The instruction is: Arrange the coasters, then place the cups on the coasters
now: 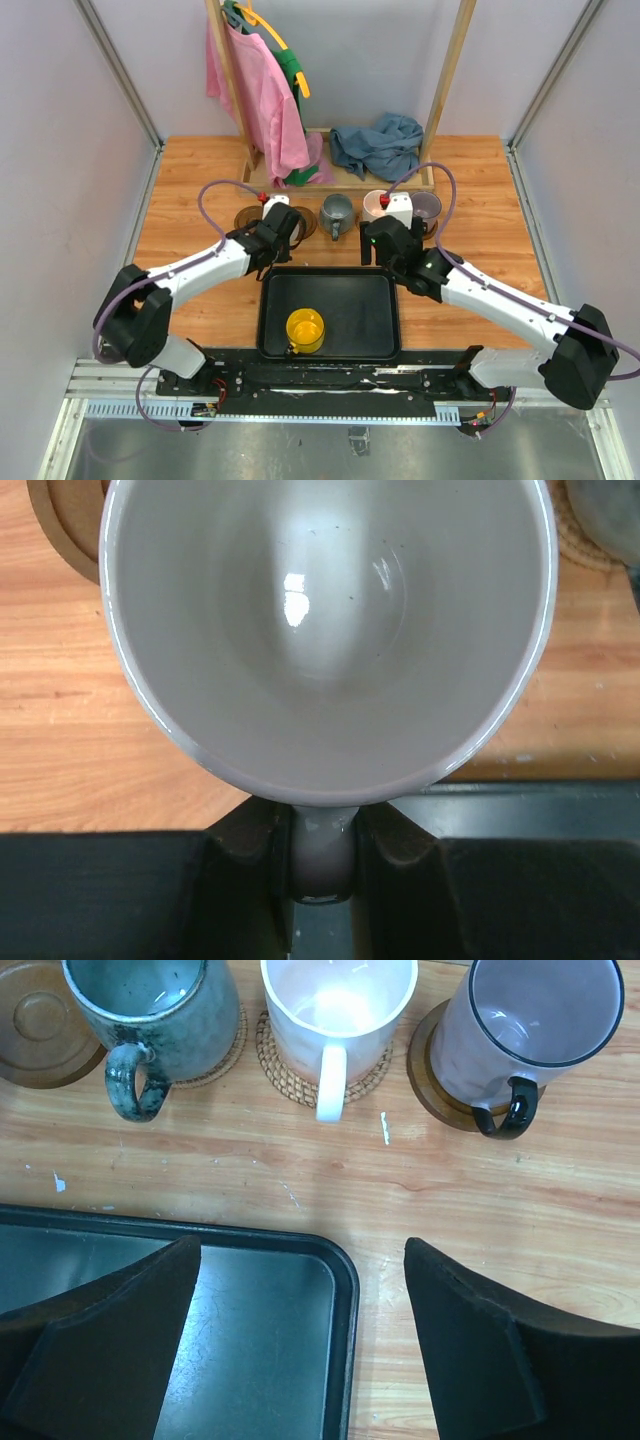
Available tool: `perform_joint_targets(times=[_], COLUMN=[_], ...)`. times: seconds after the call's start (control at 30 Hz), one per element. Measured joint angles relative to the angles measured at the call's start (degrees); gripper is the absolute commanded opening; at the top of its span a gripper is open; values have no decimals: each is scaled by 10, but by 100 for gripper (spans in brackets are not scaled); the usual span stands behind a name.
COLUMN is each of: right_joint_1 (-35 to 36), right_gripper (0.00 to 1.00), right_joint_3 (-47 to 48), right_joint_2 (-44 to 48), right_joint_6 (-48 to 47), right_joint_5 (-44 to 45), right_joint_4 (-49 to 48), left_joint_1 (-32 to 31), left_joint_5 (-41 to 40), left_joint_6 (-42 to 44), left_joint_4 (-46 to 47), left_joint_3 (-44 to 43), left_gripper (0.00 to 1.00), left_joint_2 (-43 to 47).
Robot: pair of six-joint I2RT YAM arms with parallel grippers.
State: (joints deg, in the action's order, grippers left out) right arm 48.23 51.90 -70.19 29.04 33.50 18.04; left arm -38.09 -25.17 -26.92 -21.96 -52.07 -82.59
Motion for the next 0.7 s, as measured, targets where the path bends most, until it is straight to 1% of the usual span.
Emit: perform_joint_targets(times=[0.2, 0.4, 0.7], right_joint_1=[-8, -12, -16], right_gripper=[85, 85, 87], right_joint_3=[-1, -1, -1], right_joint_2=[7, 5, 1], right_joint_6=[-6, -7, -7], right_joint_5=[2, 2, 0], right_joint_4=[0, 0, 1], left_joint_1=[38, 62, 69], left_joint_5=[30, 49, 75], left_joint_6=[24, 47, 52], left_joint_4=[8, 12, 5], left_joint_3=[-52, -116, -186], left_gripper=[1, 1, 0], left_joint_2=[-70, -133, -196])
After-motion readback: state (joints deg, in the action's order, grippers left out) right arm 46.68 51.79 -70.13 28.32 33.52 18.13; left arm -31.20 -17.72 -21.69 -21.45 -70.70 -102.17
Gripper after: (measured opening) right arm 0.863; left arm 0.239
